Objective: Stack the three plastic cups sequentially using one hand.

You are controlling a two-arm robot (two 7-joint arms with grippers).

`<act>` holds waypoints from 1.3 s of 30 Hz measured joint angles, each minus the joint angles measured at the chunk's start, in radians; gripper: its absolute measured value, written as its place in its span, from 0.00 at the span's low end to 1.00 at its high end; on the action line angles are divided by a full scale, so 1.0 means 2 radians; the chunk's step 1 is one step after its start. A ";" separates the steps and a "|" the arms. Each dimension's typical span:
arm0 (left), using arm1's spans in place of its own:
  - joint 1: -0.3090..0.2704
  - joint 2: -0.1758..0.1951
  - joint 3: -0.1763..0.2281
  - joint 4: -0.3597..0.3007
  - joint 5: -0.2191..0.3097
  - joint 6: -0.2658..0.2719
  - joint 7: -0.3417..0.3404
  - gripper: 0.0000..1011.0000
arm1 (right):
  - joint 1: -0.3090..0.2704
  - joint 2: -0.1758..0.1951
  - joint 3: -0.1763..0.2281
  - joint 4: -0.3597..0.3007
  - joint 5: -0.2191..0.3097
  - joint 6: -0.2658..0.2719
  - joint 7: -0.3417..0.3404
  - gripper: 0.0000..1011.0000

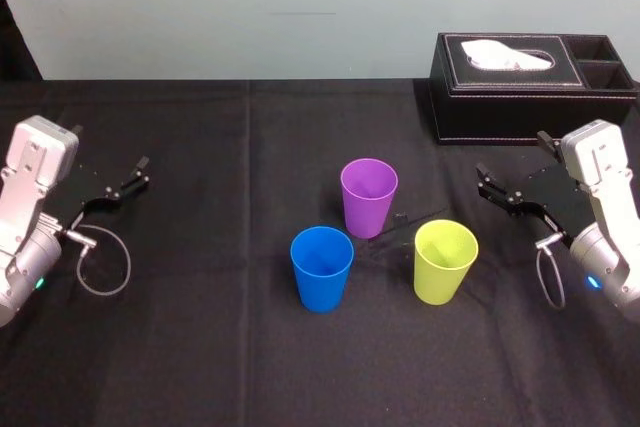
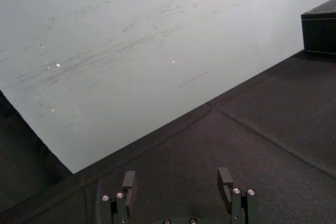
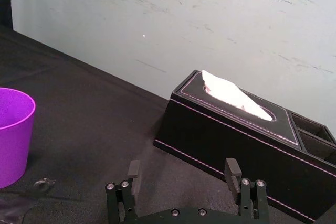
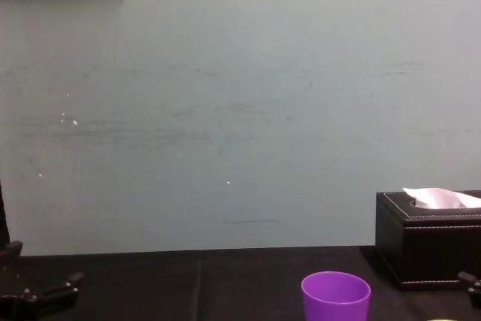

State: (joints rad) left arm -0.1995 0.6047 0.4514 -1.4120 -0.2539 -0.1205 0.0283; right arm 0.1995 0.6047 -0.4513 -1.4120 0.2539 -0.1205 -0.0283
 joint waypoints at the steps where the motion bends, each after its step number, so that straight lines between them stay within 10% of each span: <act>1: 0.000 0.000 0.000 0.000 0.000 0.000 0.000 1.00 | 0.000 0.000 0.000 0.000 0.000 0.000 0.000 0.99; 39: 0.000 0.000 0.000 0.000 0.000 0.000 0.000 1.00 | 0.000 0.000 0.000 0.000 0.000 0.000 0.000 0.99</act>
State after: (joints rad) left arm -0.1995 0.6047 0.4514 -1.4120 -0.2539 -0.1205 0.0283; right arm 0.1995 0.6047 -0.4514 -1.4120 0.2539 -0.1205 -0.0283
